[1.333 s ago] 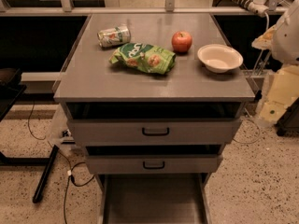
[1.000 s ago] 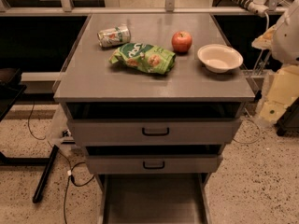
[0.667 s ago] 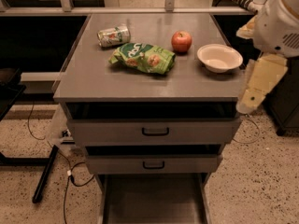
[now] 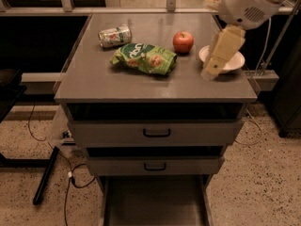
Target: Place green rice chip bag into bottom drawer
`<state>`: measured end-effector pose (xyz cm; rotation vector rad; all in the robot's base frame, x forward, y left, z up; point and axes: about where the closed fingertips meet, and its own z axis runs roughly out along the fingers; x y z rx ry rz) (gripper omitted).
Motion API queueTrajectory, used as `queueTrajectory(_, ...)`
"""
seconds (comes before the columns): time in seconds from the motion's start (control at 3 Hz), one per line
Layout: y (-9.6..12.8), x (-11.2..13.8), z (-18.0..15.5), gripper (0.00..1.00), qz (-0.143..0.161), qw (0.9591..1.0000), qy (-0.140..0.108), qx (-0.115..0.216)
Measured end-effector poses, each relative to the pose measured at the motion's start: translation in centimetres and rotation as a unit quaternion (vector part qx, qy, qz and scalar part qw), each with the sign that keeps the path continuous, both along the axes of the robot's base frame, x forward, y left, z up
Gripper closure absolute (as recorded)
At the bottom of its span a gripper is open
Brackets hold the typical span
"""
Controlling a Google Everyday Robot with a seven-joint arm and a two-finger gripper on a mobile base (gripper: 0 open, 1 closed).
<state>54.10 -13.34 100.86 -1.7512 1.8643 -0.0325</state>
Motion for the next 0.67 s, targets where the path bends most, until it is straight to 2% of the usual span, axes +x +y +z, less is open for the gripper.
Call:
queueTrajectory(0.33,1.62,2.95,0.30,0.00,0.017,0.9986,-0.011,0.050)
queueTrajectory(0.67,1.62,2.95,0.30,0.00,0.017,0.9986,-0.011,0.050)
